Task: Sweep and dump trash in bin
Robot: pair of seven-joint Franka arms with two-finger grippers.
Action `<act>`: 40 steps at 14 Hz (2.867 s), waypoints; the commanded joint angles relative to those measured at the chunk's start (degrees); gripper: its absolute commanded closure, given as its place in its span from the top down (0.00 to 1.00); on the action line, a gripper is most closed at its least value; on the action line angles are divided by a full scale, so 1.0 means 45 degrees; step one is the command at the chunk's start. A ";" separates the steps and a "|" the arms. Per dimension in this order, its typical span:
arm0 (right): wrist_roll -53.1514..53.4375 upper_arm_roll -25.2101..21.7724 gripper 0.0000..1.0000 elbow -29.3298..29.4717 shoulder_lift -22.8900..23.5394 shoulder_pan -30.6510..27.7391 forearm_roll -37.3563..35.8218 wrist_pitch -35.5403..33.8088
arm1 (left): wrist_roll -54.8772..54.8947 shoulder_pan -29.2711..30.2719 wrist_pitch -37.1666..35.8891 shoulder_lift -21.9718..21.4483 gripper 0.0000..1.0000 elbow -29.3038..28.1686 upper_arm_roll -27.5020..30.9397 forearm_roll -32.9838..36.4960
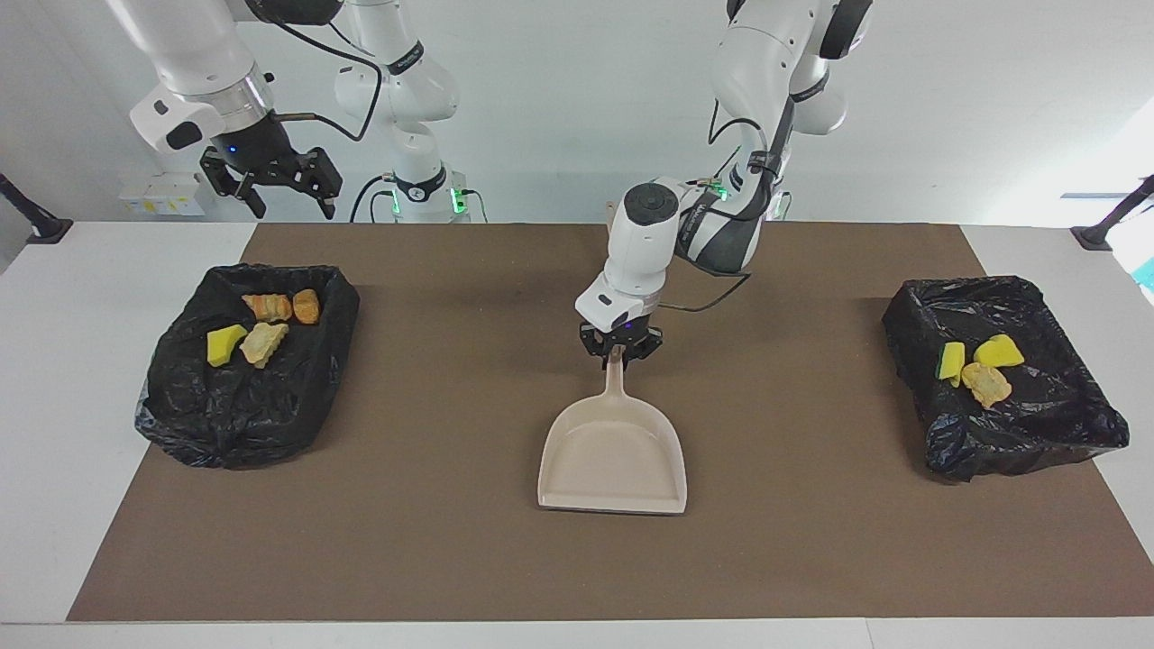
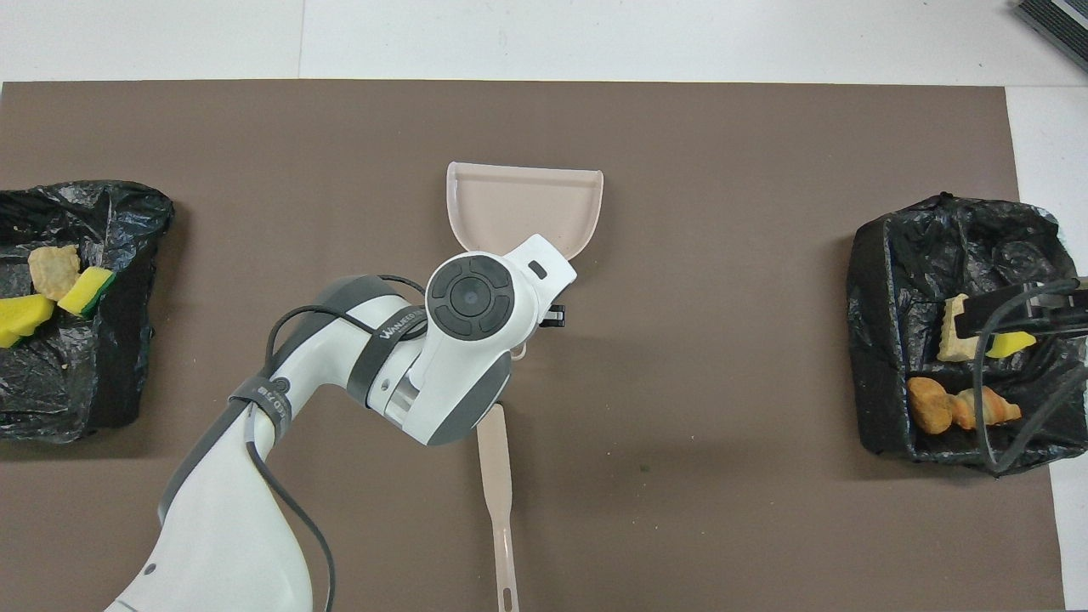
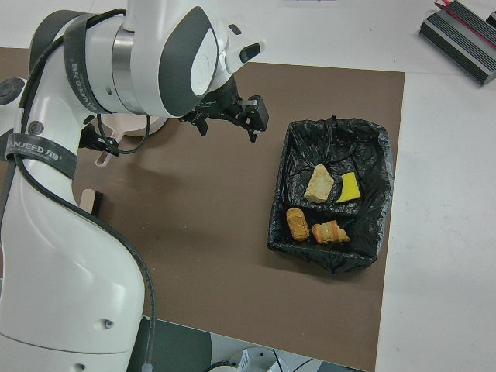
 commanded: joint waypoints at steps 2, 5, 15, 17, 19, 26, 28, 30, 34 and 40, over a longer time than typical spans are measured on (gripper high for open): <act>0.0026 0.0059 1.00 -0.0401 -0.0312 -0.0155 0.0233 0.0327 | -0.0115 -0.0002 0.0147 -0.0164 1.00 -0.0019 0.0257 -0.0262; 0.0026 0.0059 1.00 -0.0401 -0.0312 -0.0155 0.0233 0.0327 | -0.0174 0.0484 -0.0944 -0.0631 1.00 0.0020 0.0315 -0.0262; 0.0026 0.0059 1.00 -0.0401 -0.0312 -0.0155 0.0233 0.0327 | 0.2261 0.3666 -0.4596 -0.2975 1.00 -0.0155 0.0432 -0.0223; 0.0026 0.0059 1.00 -0.0401 -0.0312 -0.0155 0.0233 0.0327 | 0.3841 0.4525 -0.5358 -0.3522 1.00 -0.0175 0.0432 -0.0223; 0.0026 0.0059 1.00 -0.0401 -0.0312 -0.0155 0.0233 0.0327 | 0.5152 0.5326 -0.6082 -0.4010 1.00 -0.0175 0.0432 -0.0243; 0.0046 0.0059 1.00 -0.0401 -0.0312 -0.0155 0.0233 0.0327 | 0.7248 0.7379 -0.7119 -0.5436 1.00 -0.0175 0.0432 -0.0243; 0.0046 0.0059 1.00 -0.0401 -0.0312 -0.0155 0.0233 0.0327 | 0.7267 0.7672 -0.7217 -0.5905 1.00 -0.0137 0.0432 -0.0243; 0.0046 0.0059 1.00 -0.0401 -0.0312 -0.0155 0.0233 0.0327 | 0.7345 0.7927 -0.7663 -0.6393 1.00 0.0039 0.0491 -0.0243; 0.0065 0.0059 1.00 -0.0401 -0.0312 -0.0155 0.0233 0.0327 | 0.7756 0.8396 -0.9088 -0.7039 1.00 0.0759 0.0530 -0.0262; 0.0085 0.0059 1.00 -0.0401 -0.0312 -0.0174 0.0233 0.0307 | 0.7619 0.8416 -0.9677 -0.7001 1.00 0.1407 0.0647 -0.0126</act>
